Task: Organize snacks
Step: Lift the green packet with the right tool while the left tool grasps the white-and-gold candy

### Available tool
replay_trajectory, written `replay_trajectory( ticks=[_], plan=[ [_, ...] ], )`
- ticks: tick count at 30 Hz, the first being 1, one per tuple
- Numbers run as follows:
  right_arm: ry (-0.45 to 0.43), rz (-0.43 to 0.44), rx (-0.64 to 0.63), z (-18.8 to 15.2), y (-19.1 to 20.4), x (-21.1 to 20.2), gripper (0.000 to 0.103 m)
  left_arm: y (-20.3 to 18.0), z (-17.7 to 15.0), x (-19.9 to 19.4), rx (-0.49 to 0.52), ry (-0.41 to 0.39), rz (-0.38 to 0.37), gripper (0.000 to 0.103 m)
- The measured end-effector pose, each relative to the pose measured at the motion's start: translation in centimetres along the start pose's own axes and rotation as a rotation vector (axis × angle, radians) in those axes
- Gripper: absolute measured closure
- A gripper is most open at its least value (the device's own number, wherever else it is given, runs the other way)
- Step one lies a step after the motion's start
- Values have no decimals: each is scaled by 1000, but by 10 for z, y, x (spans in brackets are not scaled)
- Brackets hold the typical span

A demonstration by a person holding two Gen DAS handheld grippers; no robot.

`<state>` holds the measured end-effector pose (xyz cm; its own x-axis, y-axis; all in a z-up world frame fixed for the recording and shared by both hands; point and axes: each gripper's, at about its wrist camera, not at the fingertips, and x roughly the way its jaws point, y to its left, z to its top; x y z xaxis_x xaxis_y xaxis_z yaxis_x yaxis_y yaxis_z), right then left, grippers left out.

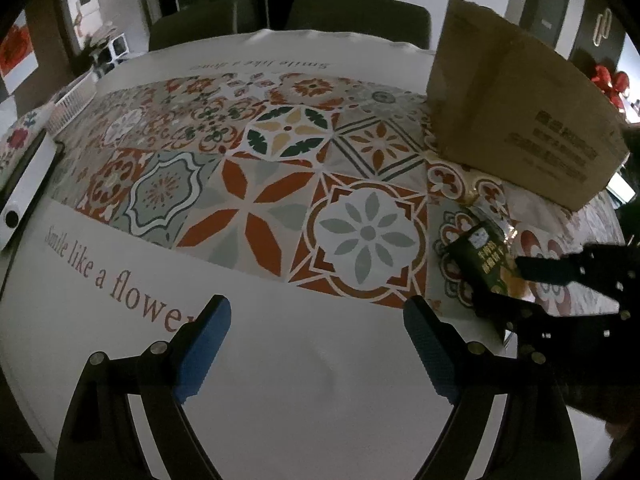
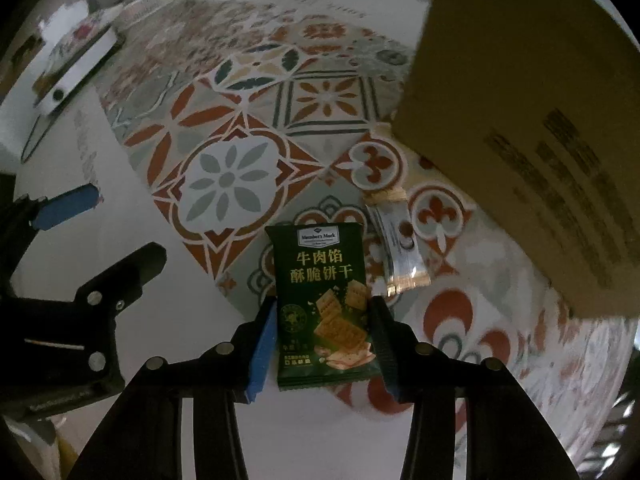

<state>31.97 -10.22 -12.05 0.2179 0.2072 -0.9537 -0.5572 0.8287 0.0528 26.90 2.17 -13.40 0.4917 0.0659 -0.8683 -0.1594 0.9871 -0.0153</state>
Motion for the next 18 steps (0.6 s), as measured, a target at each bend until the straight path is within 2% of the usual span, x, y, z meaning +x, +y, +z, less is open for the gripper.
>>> replay_trajectory(
  ticks=[5, 11, 12, 18],
  plan=[
    [-89, -52, 155, -19, -11, -22, 57, -10, 5, -8, 37, -30, -29, 15],
    [-224, -190, 305, -42, -30, -56, 57, -32, 16, -10, 76, -38, -99, 16],
    [-248, -208, 339, -46, -34, -61, 57, -36, 17, -8, 76, -32, -113, 19],
    [-316, -216, 439, -56, -58, -70, 57, -64, 22, 7, 67, 1, -175, 26]
  ],
)
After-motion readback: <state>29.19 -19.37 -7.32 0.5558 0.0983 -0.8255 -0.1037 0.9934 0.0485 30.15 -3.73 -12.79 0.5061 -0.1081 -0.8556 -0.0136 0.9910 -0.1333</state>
